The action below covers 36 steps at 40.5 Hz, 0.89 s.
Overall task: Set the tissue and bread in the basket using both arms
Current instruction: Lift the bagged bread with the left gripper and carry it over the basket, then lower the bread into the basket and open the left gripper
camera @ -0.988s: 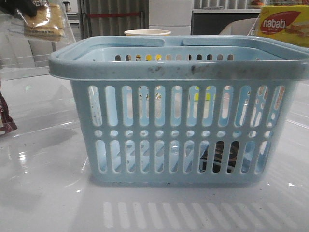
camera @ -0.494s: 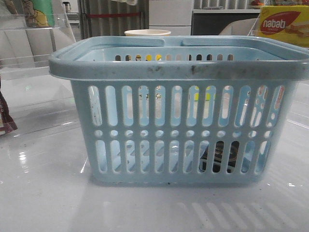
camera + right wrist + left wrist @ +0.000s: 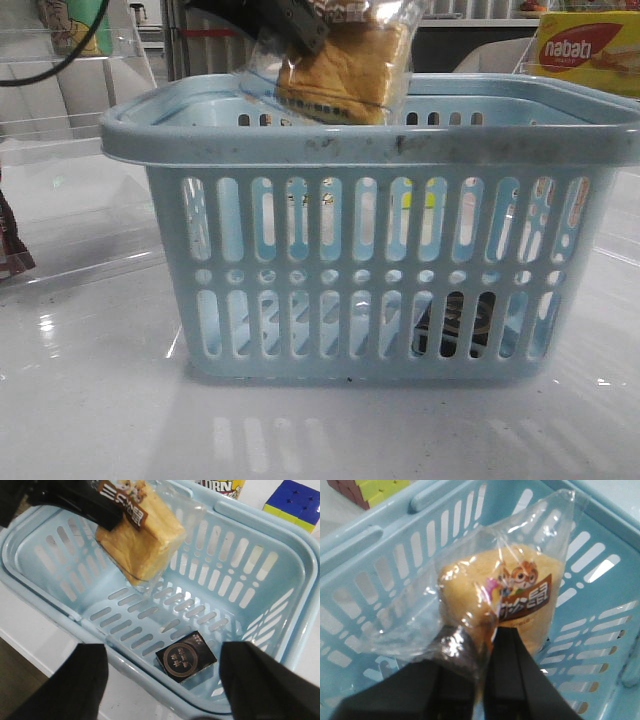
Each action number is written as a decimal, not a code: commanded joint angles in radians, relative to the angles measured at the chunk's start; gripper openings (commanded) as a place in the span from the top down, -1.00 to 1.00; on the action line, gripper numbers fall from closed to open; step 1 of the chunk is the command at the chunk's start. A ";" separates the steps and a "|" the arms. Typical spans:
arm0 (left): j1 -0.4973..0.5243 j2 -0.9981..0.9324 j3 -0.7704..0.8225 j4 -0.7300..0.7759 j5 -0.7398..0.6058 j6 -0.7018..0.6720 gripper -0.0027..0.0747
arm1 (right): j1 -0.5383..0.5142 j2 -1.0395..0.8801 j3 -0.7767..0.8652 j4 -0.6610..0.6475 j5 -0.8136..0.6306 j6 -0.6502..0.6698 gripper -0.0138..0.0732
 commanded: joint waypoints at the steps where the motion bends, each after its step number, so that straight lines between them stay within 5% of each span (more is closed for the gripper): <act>1: -0.008 -0.029 -0.027 -0.051 -0.045 0.003 0.55 | -0.002 -0.015 -0.028 -0.011 -0.070 -0.008 -0.63; 11: -0.008 -0.031 -0.027 -0.068 -0.062 0.003 -0.29 | -0.002 -0.015 -0.028 -0.011 -0.070 -0.008 -0.63; 25: -0.008 -0.194 -0.022 -0.068 0.002 0.002 -0.30 | -0.002 -0.015 -0.028 -0.011 -0.070 -0.008 -0.63; 36: -0.008 -0.482 0.184 -0.065 0.006 0.002 -0.29 | -0.002 -0.015 -0.028 -0.011 -0.070 -0.008 -0.63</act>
